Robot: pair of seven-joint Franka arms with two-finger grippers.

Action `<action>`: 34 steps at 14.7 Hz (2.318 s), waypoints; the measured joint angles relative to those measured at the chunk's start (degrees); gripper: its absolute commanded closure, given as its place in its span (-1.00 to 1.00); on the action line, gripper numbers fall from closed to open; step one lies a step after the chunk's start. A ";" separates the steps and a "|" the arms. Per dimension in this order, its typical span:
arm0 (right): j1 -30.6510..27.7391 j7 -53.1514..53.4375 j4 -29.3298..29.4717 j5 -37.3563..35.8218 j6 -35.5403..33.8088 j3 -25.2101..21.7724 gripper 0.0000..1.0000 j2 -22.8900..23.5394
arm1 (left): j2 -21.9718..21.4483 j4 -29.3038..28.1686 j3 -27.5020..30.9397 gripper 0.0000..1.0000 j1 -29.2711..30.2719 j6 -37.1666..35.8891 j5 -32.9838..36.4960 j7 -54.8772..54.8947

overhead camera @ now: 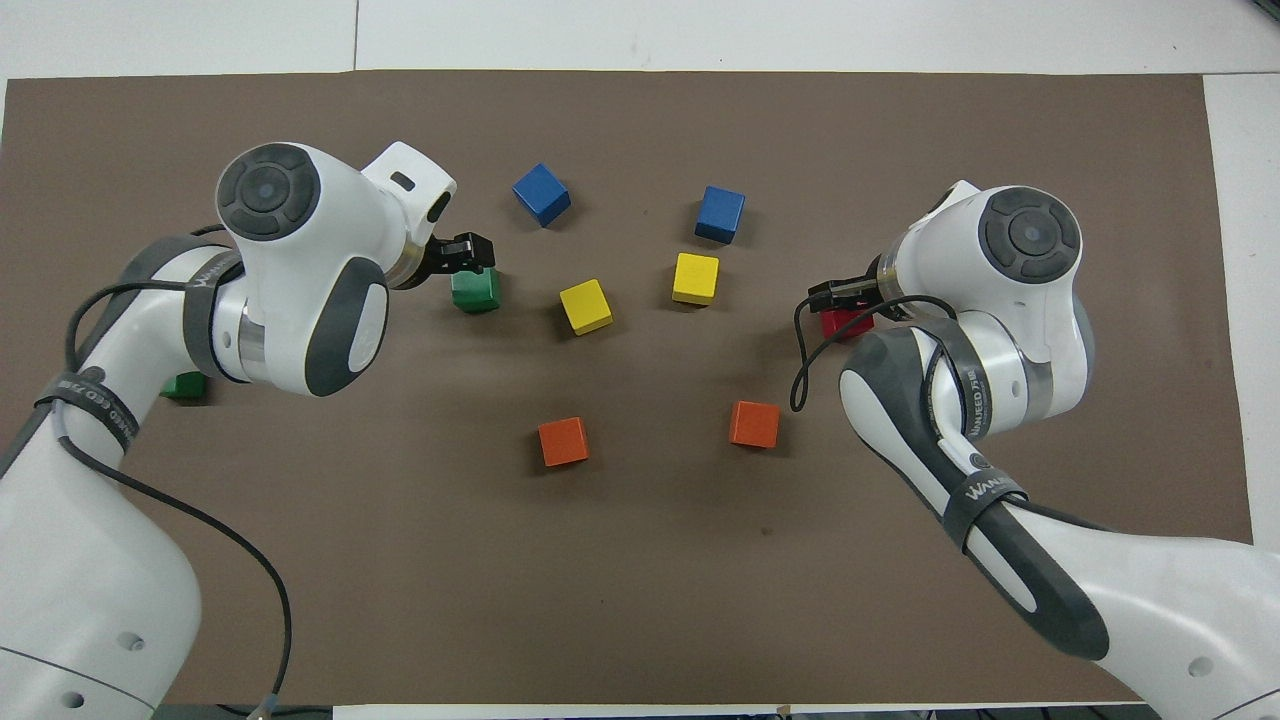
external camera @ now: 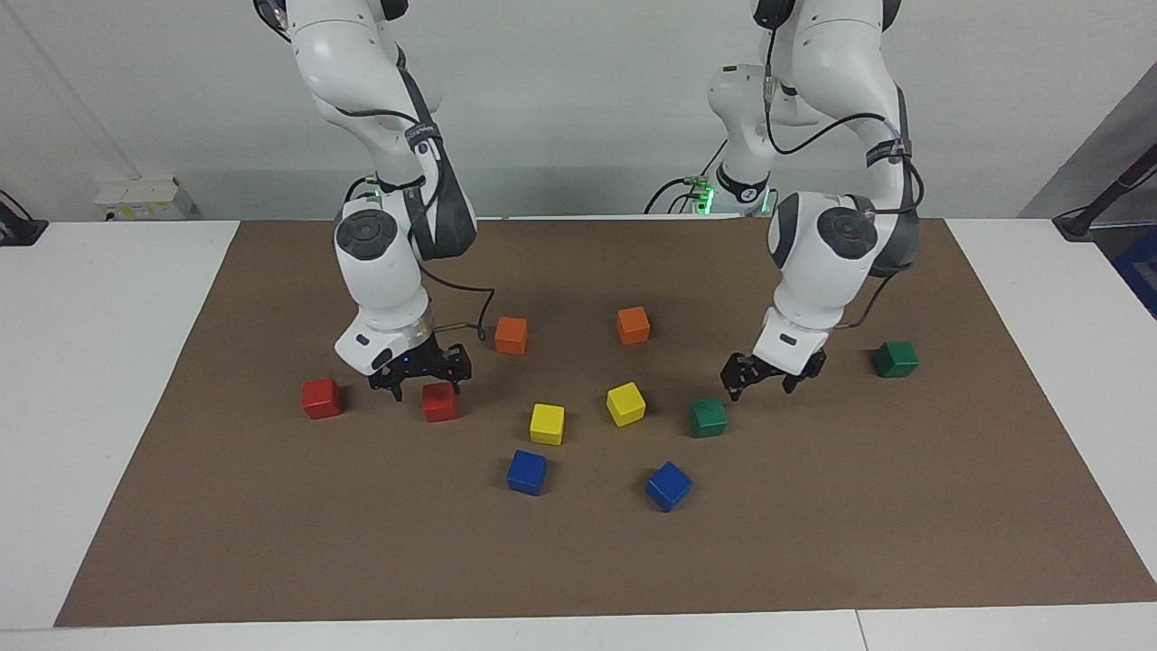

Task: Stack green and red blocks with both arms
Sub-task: 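Reach the left gripper to the other green cube while the right gripper reaches red, then grasp and carry the green cube with the left gripper while the right gripper carries red, then place the green cube beside the first green with the left gripper and release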

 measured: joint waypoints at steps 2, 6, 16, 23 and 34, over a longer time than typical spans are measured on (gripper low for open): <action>0.01 0.03 -0.26 0.00 0.13 0.02 -1.00 0.23 | 1.86 0.12 0.03 -1.00 -0.20 1.92 1.37 0.00; 0.01 0.03 -2.54 0.01 3.62 0.02 -1.00 0.90 | 3.10 -0.16 0.16 -0.98 -0.30 4.21 1.96 0.02; -1.08 -0.79 -0.62 -0.02 -1.68 -0.31 1.00 1.34 | 3.73 -2.12 0.63 1.00 -0.87 7.22 2.00 0.05; -12.61 -16.25 6.63 0.01 -16.55 -0.68 1.00 -4.42 | -3.74 1.72 1.86 1.00 8.78 -7.46 2.00 6.23; -17.71 -20.72 -0.81 0.24 -8.95 -0.70 1.00 -4.81 | -12.12 -10.66 1.99 1.00 30.87 -6.49 2.00 41.37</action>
